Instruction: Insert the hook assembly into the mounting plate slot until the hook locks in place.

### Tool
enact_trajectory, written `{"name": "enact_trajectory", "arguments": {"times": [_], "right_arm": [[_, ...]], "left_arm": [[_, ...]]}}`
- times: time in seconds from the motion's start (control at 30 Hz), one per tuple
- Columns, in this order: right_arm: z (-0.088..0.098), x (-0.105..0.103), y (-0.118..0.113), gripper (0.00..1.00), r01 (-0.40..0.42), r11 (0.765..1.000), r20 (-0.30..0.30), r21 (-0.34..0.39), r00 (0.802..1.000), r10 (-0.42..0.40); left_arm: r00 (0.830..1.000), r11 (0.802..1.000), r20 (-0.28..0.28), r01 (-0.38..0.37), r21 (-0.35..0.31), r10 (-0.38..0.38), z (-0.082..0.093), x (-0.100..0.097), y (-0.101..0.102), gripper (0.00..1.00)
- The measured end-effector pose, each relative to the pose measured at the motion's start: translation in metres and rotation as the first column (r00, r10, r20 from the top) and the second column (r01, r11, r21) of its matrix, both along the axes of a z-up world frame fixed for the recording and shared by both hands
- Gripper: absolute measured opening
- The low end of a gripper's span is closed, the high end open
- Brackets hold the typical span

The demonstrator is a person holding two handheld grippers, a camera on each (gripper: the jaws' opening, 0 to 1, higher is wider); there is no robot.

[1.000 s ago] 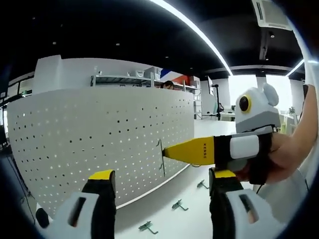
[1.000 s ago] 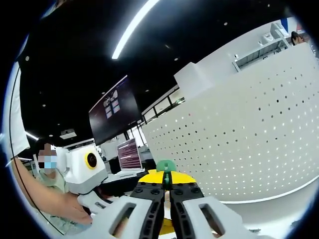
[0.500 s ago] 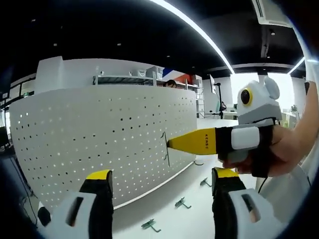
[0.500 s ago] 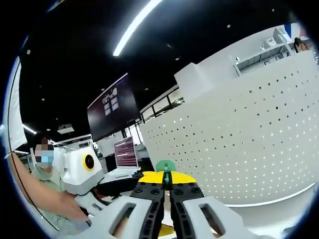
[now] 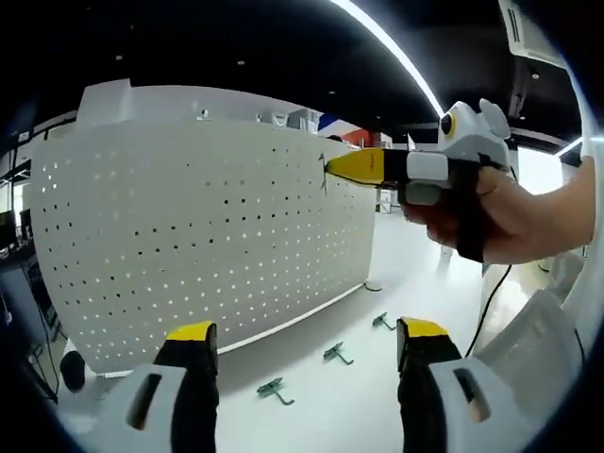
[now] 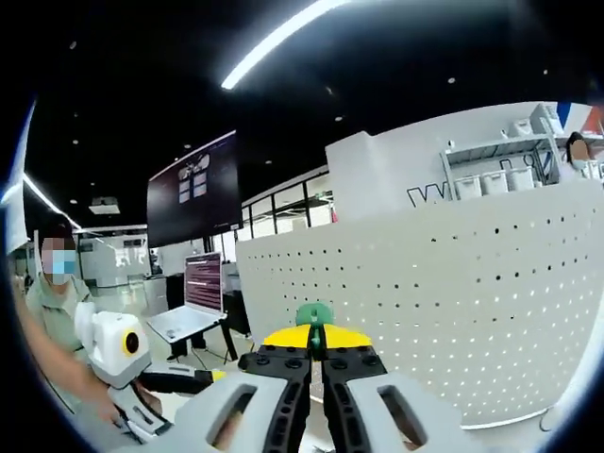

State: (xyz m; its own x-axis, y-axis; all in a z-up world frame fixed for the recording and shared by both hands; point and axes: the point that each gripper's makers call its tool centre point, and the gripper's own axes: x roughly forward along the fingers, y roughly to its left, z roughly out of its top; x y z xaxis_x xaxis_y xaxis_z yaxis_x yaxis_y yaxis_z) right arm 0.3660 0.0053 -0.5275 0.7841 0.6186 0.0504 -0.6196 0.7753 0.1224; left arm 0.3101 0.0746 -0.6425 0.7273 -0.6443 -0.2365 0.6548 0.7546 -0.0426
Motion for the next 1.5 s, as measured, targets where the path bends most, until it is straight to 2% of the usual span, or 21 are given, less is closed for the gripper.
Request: {"name": "enact_trajectory", "arguments": {"times": [0.37,0.6,0.93,1.3,1.5], "right_arm": [[0.018,0.024,-0.013,0.0,0.068,0.997,0.03,-0.02,0.997,-0.068],[0.024,0.04,-0.023,0.0,0.136,0.99,0.045,-0.049,0.99,-0.133],[0.031,0.059,-0.022,0.0,0.204,0.976,0.056,-0.077,0.978,-0.2],[0.043,0.084,-0.025,0.0,0.3,0.951,0.082,-0.07,0.952,-0.294],[0.044,0.096,-0.022,0.0,0.337,0.94,0.072,-0.055,0.94,-0.333]], "left_arm": [[0.999,1.0,-0.036,-0.017,0.006,0.017,-0.017,-0.013,0.015,0.8],[0.999,1.0,-0.045,-0.019,0.01,0.019,-0.022,-0.019,0.02,0.79],[0.999,1.0,-0.054,-0.007,0.005,0.007,-0.028,-0.024,0.017,0.79],[0.998,1.0,-0.058,-0.006,-0.009,0.005,-0.031,-0.024,0.017,0.78],[0.998,1.0,-0.055,0.012,-0.01,-0.012,-0.032,-0.025,0.014,0.78]]}}
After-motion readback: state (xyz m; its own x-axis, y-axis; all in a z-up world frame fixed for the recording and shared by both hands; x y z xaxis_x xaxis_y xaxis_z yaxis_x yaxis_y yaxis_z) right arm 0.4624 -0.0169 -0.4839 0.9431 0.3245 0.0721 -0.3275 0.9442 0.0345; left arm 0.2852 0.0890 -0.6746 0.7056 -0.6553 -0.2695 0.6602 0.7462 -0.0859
